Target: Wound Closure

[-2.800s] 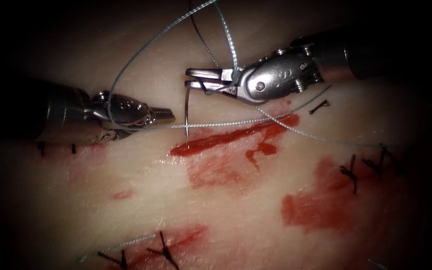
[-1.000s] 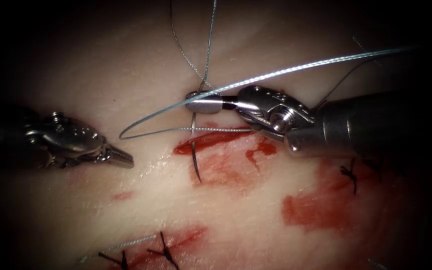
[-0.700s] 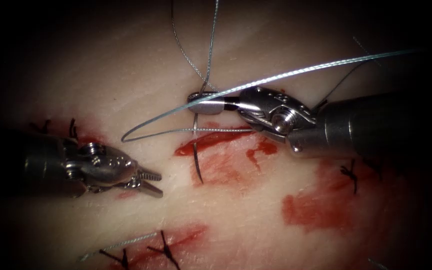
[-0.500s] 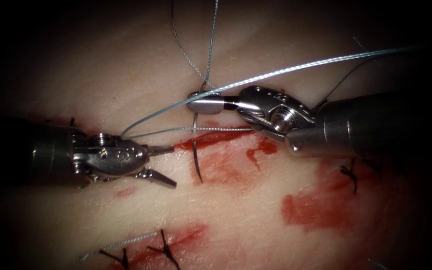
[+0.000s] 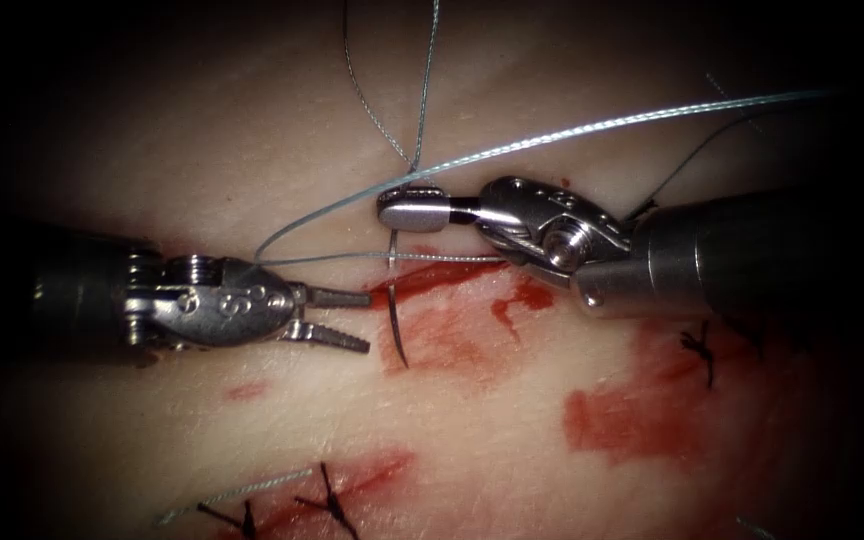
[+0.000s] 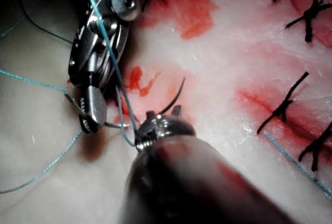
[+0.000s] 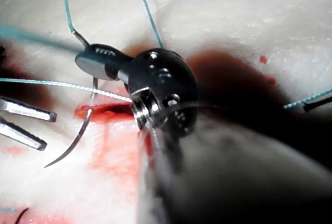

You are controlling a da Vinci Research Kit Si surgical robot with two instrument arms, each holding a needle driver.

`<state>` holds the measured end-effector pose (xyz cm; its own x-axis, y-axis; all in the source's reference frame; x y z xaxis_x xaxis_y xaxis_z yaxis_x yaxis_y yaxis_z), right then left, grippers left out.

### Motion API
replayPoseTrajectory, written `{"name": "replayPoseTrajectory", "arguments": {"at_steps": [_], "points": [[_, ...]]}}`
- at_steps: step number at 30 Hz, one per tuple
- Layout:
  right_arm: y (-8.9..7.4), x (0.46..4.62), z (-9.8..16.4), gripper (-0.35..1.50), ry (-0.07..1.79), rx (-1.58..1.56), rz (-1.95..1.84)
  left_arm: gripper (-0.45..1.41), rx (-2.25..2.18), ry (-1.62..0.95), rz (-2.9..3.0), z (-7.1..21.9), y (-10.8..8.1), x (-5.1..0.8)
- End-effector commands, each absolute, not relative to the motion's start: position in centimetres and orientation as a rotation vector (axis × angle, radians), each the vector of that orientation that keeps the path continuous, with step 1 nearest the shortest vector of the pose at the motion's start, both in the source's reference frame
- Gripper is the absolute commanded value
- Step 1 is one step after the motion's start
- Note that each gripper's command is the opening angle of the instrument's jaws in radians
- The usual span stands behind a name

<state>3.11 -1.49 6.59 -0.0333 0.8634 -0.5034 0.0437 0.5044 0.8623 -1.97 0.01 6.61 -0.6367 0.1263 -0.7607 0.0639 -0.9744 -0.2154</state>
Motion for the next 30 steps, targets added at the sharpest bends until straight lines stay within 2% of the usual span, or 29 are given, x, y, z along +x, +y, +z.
{"name": "replayPoseTrajectory", "arguments": {"at_steps": [1,5,9,12,14,20,26,29,30], "points": [[-1.51,3.19,6.62,-0.35,1.467,0.833,0.801,0.29,-1.351,-0.36,2.804,6.7,-0.02,-2.03],[-1.52,3.19,6.63,-0.35,1.467,0.83,0.801,0.22,-1.396,-0.34,2.855,6.75,-0.05,-2.09],[-1.53,3.19,6.64,-0.35,1.467,0.829,0.8,0.44,-1.464,-0.24,2.962,6.81,0.0,-2.16],[-1.53,3.19,6.65,-0.35,1.465,0.827,0.8,0.51,-1.482,-0.192,3.002,6.87,0.02,-2.18],[-1.54,3.2,6.64,-0.35,1.465,0.827,0.8,0.62,-1.495,-0.126,3.041,6.93,0.03,-2.17],[-1.54,3.2,6.64,-0.35,1.465,0.827,0.8,0.74,-1.507,-0.086,3.073,7.01,0.03,-2.2],[-1.54,3.2,6.64,-0.35,1.465,0.826,0.8,0.74,-1.514,-0.084,3.08,7.05,-0.02,-2.2],[-1.54,3.21,6.64,-0.35,1.465,0.826,0.801,0.64,-1.511,-0.082,3.08,7.06,-0.01,-2.22],[-1.54,3.21,6.64,-0.35,1.465,0.826,0.801,0.52,-1.51,-0.079,3.08,7.08,-0.01,-2.23]]}}
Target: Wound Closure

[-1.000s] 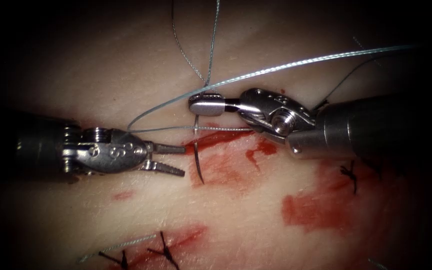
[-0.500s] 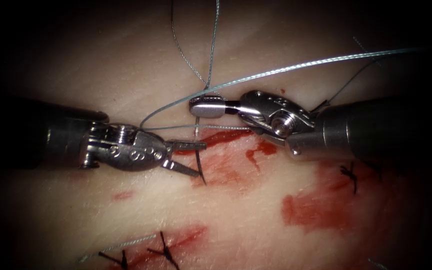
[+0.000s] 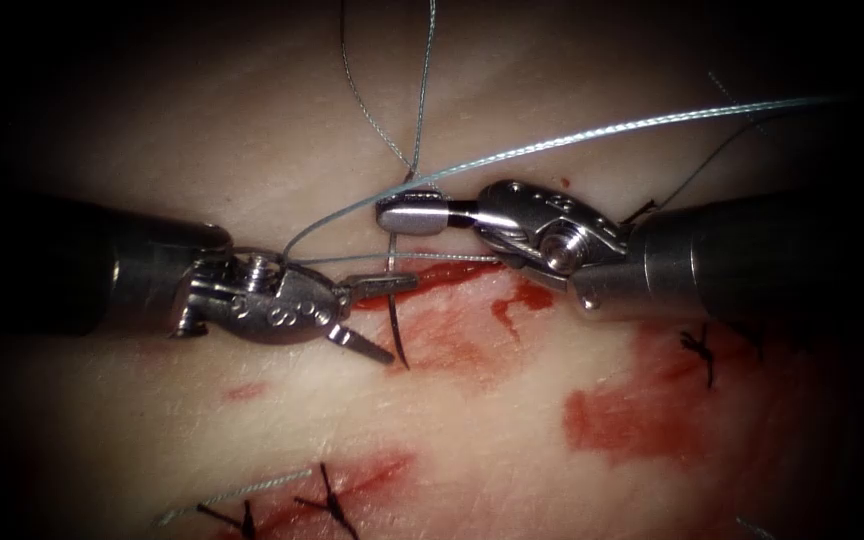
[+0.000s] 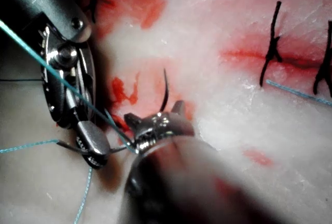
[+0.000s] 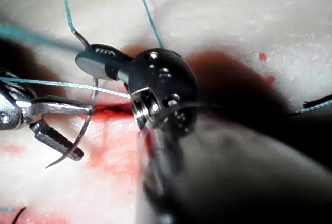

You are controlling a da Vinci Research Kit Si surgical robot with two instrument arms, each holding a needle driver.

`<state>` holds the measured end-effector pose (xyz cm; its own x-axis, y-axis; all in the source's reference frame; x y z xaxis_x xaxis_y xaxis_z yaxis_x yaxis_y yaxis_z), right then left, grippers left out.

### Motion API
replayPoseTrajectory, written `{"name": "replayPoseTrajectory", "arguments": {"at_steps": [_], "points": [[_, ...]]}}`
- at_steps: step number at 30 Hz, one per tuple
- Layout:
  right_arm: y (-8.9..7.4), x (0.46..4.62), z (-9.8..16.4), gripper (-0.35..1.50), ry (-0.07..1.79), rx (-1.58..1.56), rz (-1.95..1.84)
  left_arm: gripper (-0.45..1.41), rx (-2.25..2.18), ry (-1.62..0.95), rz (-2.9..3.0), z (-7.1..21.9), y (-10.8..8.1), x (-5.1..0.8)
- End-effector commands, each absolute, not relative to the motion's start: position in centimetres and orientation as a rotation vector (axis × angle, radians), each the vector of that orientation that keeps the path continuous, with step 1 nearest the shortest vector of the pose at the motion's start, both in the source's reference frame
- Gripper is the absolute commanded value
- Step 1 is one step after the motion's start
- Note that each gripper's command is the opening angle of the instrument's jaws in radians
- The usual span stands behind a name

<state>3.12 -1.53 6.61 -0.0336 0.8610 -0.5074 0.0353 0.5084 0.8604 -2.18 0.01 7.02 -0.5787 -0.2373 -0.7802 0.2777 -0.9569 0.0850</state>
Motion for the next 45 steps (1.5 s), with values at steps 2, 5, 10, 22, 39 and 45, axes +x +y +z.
{"name": "replayPoseTrajectory", "arguments": {"at_steps": [2,5,10,22,39,45], "points": [[-1.5,3.21,6.6,-0.35,1.465,0.826,0.801,0.17,1.248,0.09,-2.542,7.1,0.0,-2.23],[-1.5,3.21,6.6,-0.35,1.465,0.823,0.804,-0.45,1.237,0.106,-2.533,7.1,-0.1,-2.2],[-1.5,3.23,6.6,-0.27,1.523,0.634,0.647,-0.45,1.328,0.258,-2.592,7.1,-0.1,-2.17],[-1.5,3.22,6.4,1.23,1.585,0.237,0.315,-0.45,1.799,0.578,-2.615,6.8,-0.2,-2.3],[-1.5,3.13,6.2,0.87,1.576,0.184,0.334,-0.45,2.653,2.663,-1.74,5.5,0.4,-1.91],[-1.6,3.23,6.1,-0.35,1.616,0.281,0.226,-0.45,2.887,2.446,-1.427,5.2,0.8,-1.52]]}}
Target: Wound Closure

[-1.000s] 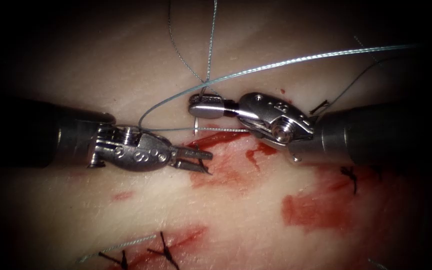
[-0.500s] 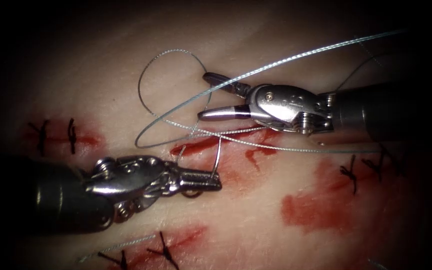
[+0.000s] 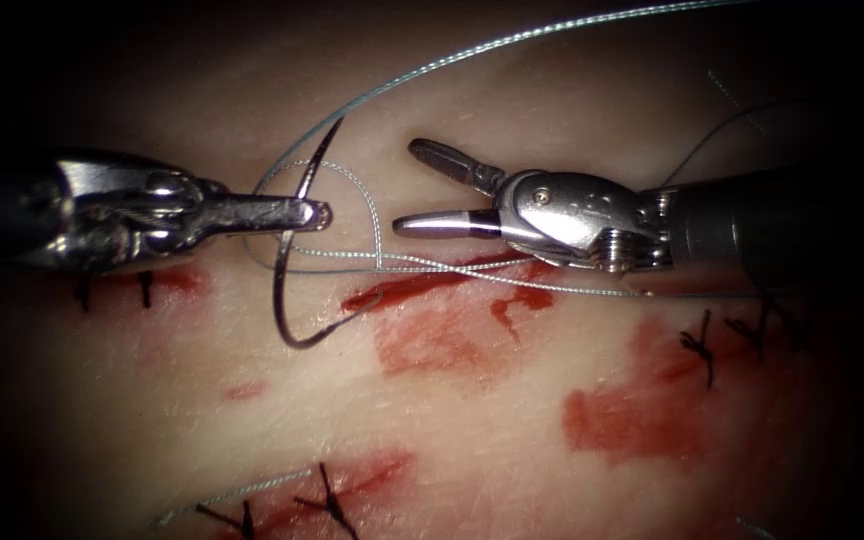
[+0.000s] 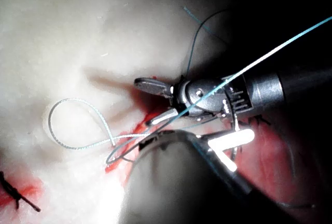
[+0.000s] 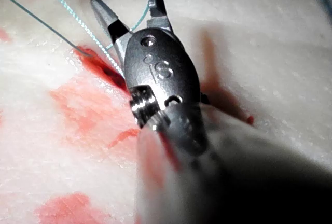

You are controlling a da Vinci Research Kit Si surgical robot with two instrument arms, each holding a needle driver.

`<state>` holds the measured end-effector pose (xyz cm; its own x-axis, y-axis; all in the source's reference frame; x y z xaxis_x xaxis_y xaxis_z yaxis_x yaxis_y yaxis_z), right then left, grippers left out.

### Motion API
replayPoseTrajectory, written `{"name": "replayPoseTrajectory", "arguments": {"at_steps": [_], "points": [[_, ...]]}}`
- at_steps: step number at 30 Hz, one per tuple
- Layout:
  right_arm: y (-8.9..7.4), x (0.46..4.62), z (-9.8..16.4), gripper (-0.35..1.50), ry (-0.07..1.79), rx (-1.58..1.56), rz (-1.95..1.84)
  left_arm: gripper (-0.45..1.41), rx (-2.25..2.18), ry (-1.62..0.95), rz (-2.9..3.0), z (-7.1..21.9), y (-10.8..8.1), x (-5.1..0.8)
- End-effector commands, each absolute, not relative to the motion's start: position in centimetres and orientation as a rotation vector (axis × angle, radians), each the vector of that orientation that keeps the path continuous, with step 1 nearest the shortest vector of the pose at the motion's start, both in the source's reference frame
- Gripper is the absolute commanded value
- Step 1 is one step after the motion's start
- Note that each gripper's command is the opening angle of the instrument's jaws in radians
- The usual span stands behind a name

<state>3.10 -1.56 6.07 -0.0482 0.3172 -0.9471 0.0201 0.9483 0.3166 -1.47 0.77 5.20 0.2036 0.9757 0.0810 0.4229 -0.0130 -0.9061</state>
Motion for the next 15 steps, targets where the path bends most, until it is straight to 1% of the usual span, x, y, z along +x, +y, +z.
{"name": "replayPoseTrajectory", "arguments": {"at_steps": [1,5,6,15], "points": [[-1.64,3.27,6.04,-0.35,1.627,0.323,0.184,-0.45,-1.658,-1.335,0.806,5.23,0.78,-1.49],[-1.79,3.47,5.94,-0.35,1.589,0.397,0.088,-0.45,-1.725,-1.301,0.875,5.16,0.83,-1.48],[-1.86,3.58,5.92,-0.35,1.567,0.422,0.046,-0.45,-1.734,-1.298,0.88,5.13,0.82,-1.52],[-2.13,3.82,5.99,-0.35,1.56,0.454,-0.027,-0.45,-1.746,-1.319,0.907,5.05,0.79,-1.61]]}}
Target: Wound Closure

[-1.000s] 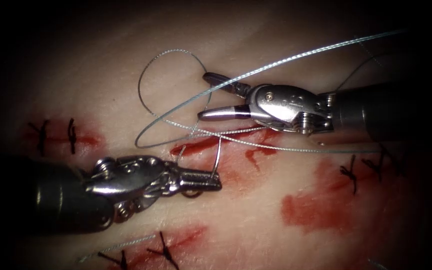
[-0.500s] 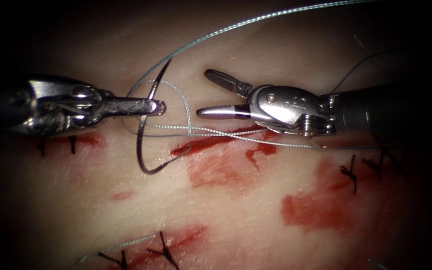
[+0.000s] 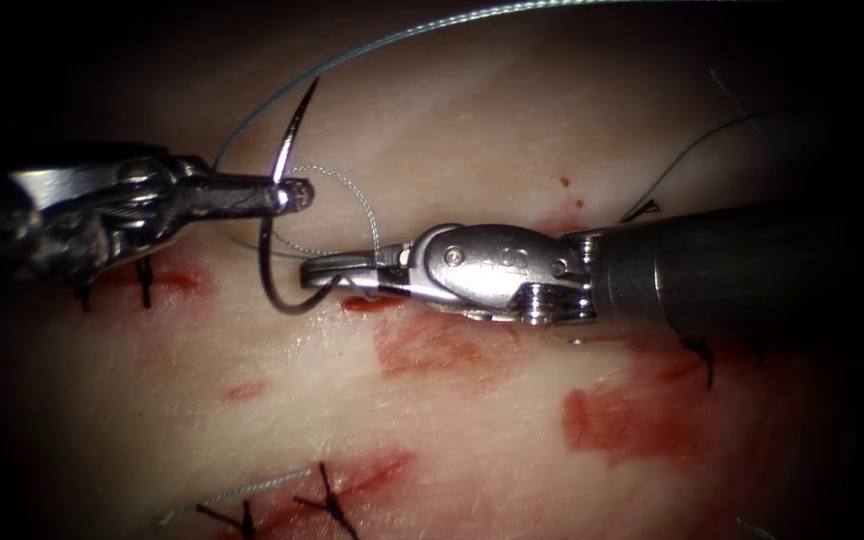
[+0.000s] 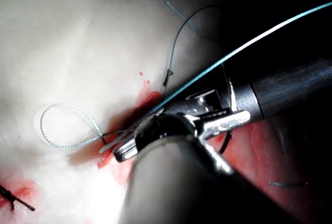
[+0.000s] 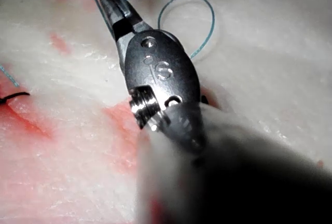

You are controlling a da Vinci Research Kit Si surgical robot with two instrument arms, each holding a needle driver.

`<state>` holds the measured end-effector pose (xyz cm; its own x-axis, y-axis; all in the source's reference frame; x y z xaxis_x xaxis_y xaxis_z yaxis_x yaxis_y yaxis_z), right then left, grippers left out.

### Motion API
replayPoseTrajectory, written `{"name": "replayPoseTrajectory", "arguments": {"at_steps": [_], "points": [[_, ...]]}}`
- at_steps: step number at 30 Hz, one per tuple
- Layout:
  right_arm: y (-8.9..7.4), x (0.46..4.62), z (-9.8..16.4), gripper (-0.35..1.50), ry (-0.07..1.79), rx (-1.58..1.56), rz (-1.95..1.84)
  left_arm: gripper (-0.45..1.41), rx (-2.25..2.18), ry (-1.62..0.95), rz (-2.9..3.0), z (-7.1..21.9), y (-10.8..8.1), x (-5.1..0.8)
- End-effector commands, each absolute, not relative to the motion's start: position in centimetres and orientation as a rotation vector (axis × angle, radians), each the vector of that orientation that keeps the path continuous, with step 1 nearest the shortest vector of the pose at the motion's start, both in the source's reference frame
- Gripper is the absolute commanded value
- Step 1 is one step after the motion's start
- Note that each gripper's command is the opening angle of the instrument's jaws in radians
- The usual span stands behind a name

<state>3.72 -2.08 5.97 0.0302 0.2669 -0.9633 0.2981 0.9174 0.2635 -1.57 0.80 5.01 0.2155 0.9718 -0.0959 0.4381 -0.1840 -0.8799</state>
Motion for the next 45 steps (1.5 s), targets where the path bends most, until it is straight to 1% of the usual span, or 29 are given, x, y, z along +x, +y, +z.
{"name": "replayPoseTrajectory", "arguments": {"at_steps": [1,5,9,12,16,20,21,22,25,26,29,32,35,38,41,45], "points": [[-2.1,3.84,6.0,-0.35,1.557,0.454,-0.03,-0.45,-1.754,-1.314,0.912,5.0,0.8,-1.62],[-2.2,3.95,6.0,-0.35,1.555,0.512,-0.094,-0.45,-1.778,-1.296,0.929,5.0,0.8,-1.63],[-2.4,3.9,6.0,-0.35,1.515,0.666,-0.147,-0.45,-1.863,-1.2,0.978,5.1,0.9,-1.49],[-2.6,3.79,6.1,-0.35,1.454,0.794,-0.142,-0.45,-1.915,-1.144,1.026,5.1,1.1,-1.24],[-2.8,3.63,6.2,-0.35,1.261,1.082,0.037,-0.45,-1.99,-1.004,1.058,5.1,1.4,-0.78],[-3.0,3.43,6.2,-0.35,1.097,1.212,0.136,-0.45,-2.027,-0.821,1.117,5.0,1.7,-0.29],[-3.0,3.33,6.2,-0.35,1.026,1.248,0.177,-0.45,-2.057,-0.734,1.111,4.8,1.8,-0.03],[-3.0,3.33,6.2,-0.35,1.026,1.248,0.177,-0.45,-2.057,-0.734,1.111,4.8,1.8,-0.03],[-3.1,3.13,6.1,-0.35,0.932,1.326,0.249,-0.45,-2.077,-0.621,1.109,4.7,1.9,0.27],[-3.1,3.03,6.1,-0.35,0.898,1.351,0.277,-0.45,-2.076,-0.568,1.126,4.7,2.0,0.39],[-3.2,2.76,6.0,-0.35,0.815,1.403,0.35,-0.45,-2.052,-0.513,1.135,4.6,2.1,0.63],[-3.2,2.52,5.9,-0.35,0.744,1.452,0.41,-0.45,-2.032,-0.463,1.146,4.6,2.1,0.75],[-3.2,2.25,5.7,-0.35,0.684,1.498,0.495,-0.45,-2.015,-0.415,1.158,4.7,2.1,0.75],[-3.1,2.06,5.6,-0.35,0.671,1.512,0.549,-0.45,-1.979,-0.483,1.105,4.8,2.0,0.65],[-3.0,2.12,5.6,-0.35,0.722,1.479,0.595,-0.45,-1.908,-0.65,1.101,5.0,1.9,0.35],[-2.7,2.33,5.6,-0.35,0.921,1.396,0.58,-0.45,-1.772,-0.942,1.148,5.4,1.4,-0.4]]}}
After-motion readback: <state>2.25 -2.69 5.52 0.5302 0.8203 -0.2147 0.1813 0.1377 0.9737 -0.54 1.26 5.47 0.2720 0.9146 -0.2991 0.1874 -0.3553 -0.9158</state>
